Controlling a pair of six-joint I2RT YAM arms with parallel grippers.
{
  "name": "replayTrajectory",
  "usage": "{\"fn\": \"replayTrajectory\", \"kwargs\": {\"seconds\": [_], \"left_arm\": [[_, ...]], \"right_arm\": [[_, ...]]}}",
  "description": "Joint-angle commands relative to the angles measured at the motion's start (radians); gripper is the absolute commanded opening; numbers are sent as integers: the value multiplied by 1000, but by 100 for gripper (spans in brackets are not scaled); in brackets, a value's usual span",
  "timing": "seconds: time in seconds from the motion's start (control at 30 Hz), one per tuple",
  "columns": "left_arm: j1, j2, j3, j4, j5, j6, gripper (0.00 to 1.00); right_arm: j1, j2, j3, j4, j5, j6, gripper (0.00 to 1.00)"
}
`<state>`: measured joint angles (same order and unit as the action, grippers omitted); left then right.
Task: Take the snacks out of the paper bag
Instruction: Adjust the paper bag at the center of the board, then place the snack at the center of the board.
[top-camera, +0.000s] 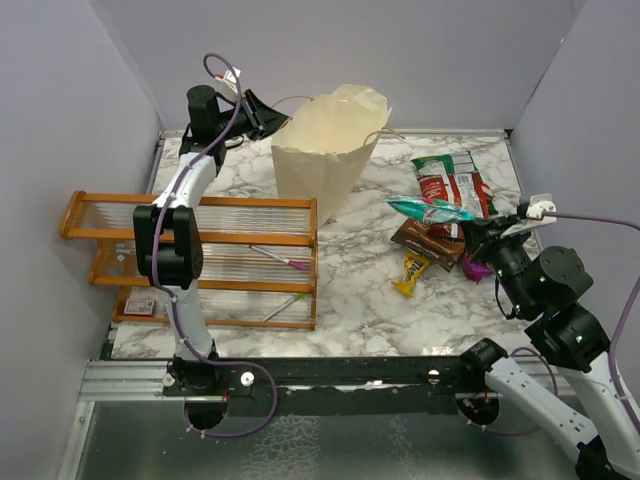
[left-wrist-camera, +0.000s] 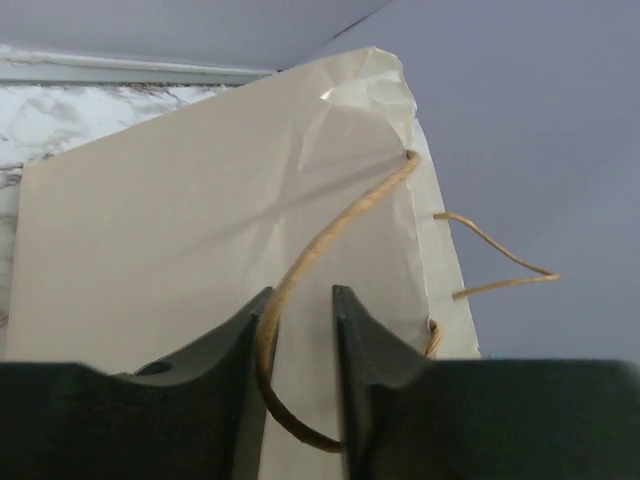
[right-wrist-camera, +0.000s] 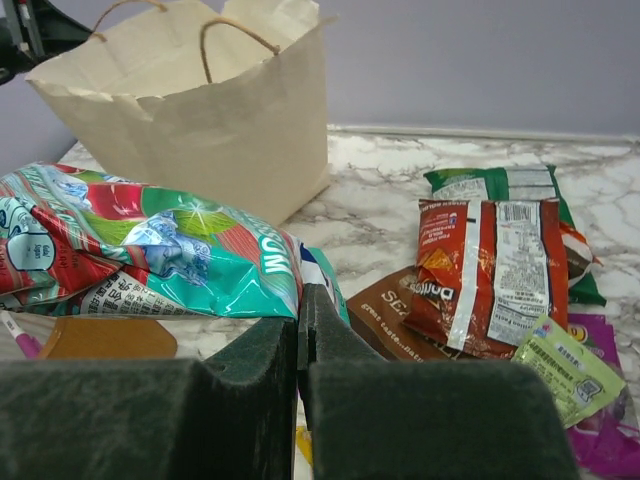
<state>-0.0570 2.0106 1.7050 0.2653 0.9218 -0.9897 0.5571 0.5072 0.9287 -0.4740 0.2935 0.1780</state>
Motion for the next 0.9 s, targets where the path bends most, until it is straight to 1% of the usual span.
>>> {"fn": "replayTrajectory", "kwargs": {"seconds": [0.0, 0.07, 0.13, 0.2, 0.33, 0.37, 0.4, 0.47, 0.57, 0.6, 0.63, 0.67, 0.77, 0.83, 0.87], "left_arm": [[20, -124, 15, -107, -61, 134, 40], [30, -156, 25, -137, -75, 170, 49], [38, -187, 36, -177, -92, 204, 56], [46, -217, 39, -217, -108, 236, 60], [62, -286, 12, -264, -160, 275, 65], [68, -296, 10, -286, -172, 282, 74], [72, -302, 11, -312, -181, 294, 79], [79, -309, 5, -349, -194, 317, 80], [85, -376, -27, -368, -218, 339, 83], [88, -393, -31, -383, -225, 353, 88], [90, -406, -31, -410, -236, 369, 95], [91, -423, -27, -442, -253, 393, 98], [95, -489, -40, -539, -316, 477, 99], [95, -551, -76, -571, -361, 511, 99], [95, -583, -94, -582, -374, 524, 99]], "right_arm": [[1, 3, -19, -72, 45, 113, 1], [1, 29, -38, -101, 29, 162, 1], [1, 50, -74, -107, 13, 210, 1], [1, 65, -127, -85, 0, 249, 1], [1, 128, -231, 2, -74, 266, 1], [1, 153, -251, 18, -82, 269, 1], [1, 178, -266, 35, -92, 266, 1], [1, 232, -284, 56, -102, 246, 1], [1, 294, -303, 95, -110, 187, 2], [1, 310, -311, 109, -117, 170, 4], [1, 324, -320, 125, -131, 151, 8], [1, 338, -327, 136, -145, 141, 12], [1, 362, -331, 135, -193, 140, 27], [1, 358, -323, 127, -231, 136, 37], [1, 350, -316, 122, -243, 135, 44]]}}
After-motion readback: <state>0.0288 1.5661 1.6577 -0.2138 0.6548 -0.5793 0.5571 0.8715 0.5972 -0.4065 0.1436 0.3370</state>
